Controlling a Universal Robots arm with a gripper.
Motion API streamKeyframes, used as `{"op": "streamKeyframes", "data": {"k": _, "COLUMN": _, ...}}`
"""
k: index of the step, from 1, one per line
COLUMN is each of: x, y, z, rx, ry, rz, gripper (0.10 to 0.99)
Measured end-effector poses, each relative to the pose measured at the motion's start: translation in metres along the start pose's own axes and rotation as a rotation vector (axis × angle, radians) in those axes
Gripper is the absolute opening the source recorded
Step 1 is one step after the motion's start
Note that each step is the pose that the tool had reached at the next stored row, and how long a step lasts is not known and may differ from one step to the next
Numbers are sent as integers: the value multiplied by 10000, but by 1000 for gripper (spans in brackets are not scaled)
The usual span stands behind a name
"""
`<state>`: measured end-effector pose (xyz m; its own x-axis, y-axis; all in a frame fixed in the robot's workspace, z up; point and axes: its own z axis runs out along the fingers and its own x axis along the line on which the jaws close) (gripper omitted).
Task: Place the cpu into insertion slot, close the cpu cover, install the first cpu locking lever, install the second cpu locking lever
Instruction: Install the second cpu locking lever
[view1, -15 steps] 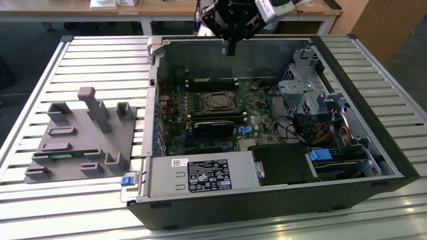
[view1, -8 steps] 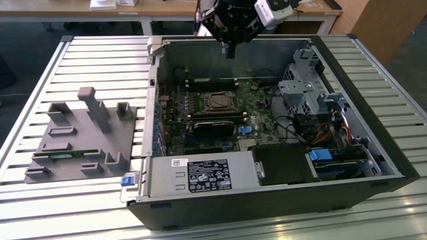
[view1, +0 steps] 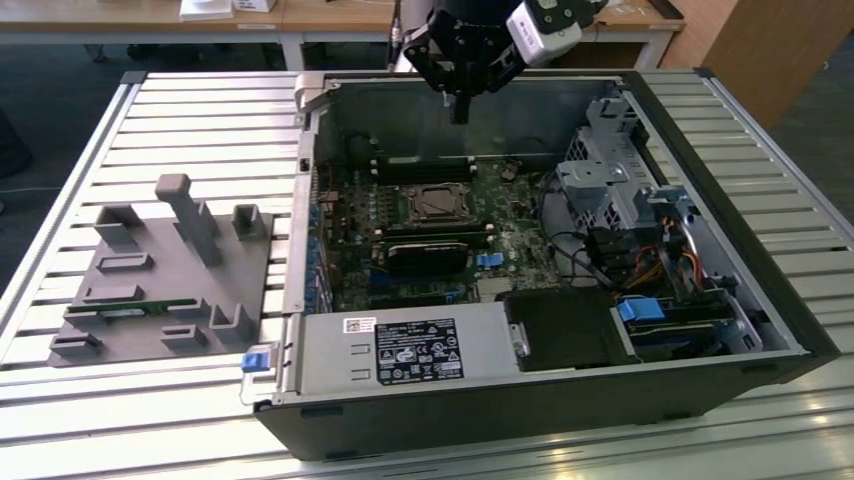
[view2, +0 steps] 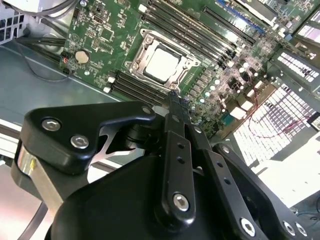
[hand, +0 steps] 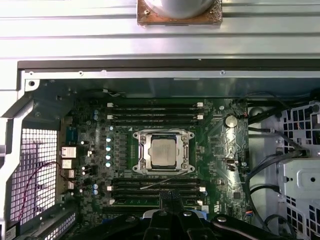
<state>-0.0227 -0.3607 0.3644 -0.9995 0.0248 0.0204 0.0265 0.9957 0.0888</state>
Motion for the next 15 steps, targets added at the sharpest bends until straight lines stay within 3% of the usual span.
{"op": "streamKeyframes", "data": {"k": 5, "x": 0, "y": -4, "z": 46, "rx": -4, "ry": -91, "rz": -26, "gripper": 106}}
{"op": "streamKeyframes", "data": {"k": 12, "x": -3, "y": -14, "z": 173, "rx": 1, "ry": -90, "rz": -29, "gripper": 106}}
{"op": "streamKeyframes", "data": {"k": 15, "x": -3, "y": -15, "z": 183, "rx": 3, "ry": -87, "rz": -28, "gripper": 106}}
